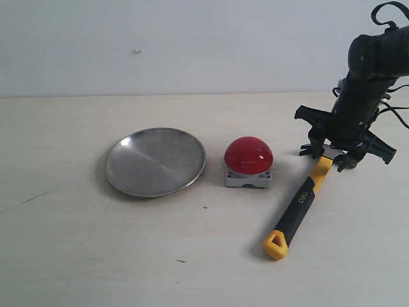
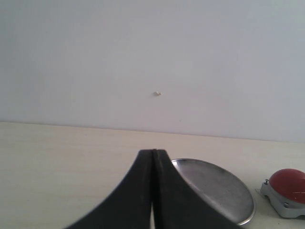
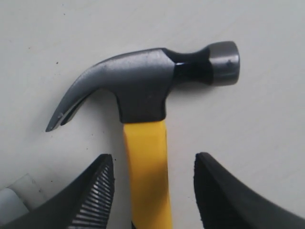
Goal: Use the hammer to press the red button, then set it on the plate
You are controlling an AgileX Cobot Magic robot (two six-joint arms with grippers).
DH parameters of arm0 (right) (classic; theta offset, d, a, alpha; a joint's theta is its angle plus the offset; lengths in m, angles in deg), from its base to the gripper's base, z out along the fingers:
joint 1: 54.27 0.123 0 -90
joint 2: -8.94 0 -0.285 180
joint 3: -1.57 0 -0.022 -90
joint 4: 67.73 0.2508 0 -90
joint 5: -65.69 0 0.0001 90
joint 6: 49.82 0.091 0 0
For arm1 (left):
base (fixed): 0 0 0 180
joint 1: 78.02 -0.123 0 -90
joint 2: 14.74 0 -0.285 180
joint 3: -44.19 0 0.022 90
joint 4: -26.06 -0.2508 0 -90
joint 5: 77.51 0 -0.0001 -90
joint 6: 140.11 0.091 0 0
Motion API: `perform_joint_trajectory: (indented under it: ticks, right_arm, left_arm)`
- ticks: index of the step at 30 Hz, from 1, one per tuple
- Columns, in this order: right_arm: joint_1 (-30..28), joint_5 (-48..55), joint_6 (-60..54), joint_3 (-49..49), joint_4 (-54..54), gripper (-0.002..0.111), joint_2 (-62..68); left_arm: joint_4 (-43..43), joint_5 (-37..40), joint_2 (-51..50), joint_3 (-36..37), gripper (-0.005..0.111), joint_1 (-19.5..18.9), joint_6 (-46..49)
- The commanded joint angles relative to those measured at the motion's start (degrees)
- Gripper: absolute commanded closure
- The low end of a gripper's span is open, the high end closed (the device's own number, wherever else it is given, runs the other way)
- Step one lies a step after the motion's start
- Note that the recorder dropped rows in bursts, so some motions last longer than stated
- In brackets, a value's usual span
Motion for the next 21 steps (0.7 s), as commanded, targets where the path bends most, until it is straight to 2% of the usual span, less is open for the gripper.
perform_joint_trajectory:
  ticks: [1, 21]
  right_arm:
    - [-0.15, 0.59, -1.00, 0.54, 0.09, 0.057, -0.07]
    - [-0.15, 0.43, -1.04, 0.65, 2.48, 0.057, 2.32]
  left_arm:
    - [0.32, -0.06, 0.29, 0.12, 0.107, 0.43, 0.19]
    - [0.32, -0.06, 0.29, 0.12, 0.107, 0.43, 0.19]
